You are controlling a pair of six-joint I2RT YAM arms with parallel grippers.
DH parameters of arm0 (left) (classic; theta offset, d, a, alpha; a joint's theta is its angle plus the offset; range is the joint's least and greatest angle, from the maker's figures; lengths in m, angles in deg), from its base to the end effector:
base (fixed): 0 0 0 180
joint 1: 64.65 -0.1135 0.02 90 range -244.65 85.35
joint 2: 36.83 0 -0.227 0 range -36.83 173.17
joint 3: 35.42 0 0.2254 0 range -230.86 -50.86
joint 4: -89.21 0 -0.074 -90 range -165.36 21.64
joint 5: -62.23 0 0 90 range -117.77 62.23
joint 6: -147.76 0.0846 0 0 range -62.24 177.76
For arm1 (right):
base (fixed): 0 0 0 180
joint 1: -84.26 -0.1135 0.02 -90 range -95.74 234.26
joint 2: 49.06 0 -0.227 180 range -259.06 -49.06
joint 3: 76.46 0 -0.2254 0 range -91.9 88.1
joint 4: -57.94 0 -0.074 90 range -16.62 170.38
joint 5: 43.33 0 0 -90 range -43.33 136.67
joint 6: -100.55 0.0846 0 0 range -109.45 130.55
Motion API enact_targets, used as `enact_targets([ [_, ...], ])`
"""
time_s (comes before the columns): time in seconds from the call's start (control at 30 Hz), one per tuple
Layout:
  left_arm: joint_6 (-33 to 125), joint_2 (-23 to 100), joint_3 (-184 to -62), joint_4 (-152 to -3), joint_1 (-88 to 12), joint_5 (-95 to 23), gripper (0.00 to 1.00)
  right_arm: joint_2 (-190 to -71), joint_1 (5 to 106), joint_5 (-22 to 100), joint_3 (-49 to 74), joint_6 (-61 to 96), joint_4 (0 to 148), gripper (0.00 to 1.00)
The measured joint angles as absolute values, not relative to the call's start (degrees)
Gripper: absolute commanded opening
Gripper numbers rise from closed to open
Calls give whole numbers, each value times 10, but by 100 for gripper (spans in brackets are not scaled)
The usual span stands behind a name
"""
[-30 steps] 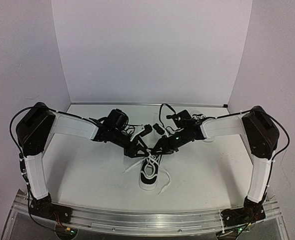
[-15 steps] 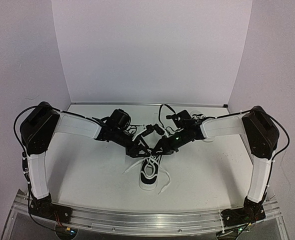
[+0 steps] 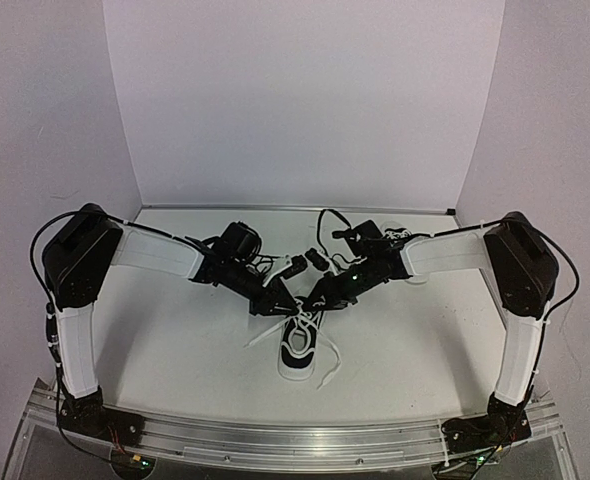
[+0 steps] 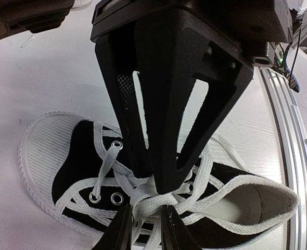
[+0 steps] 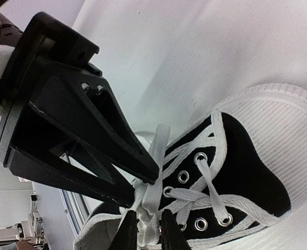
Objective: Tie the shoes
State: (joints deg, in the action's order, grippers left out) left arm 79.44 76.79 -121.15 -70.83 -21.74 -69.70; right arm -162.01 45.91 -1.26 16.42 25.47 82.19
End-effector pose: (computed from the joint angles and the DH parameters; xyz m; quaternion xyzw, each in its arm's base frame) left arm 0.2560 -0.3152 0.1145 0.5743 0.6678 -0.3900 0.2685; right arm 0.2710 0.2945 0.1241 -0.3102 0.8129 0.4811 0.1077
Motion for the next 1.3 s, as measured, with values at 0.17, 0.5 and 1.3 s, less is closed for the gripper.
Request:
enact_targets([
  [0.17,803,759,-1198,-708,-218,-697,21,-1620,459,-13,164,251,828,13],
  [0.5,805,753,-1193,-708,-218,-696,19,-1620,453,-11,164,240,838,0],
  [1.3,808,729,-1150,-711,-218,-657,18,-1561,453,23,232,272,777,0],
])
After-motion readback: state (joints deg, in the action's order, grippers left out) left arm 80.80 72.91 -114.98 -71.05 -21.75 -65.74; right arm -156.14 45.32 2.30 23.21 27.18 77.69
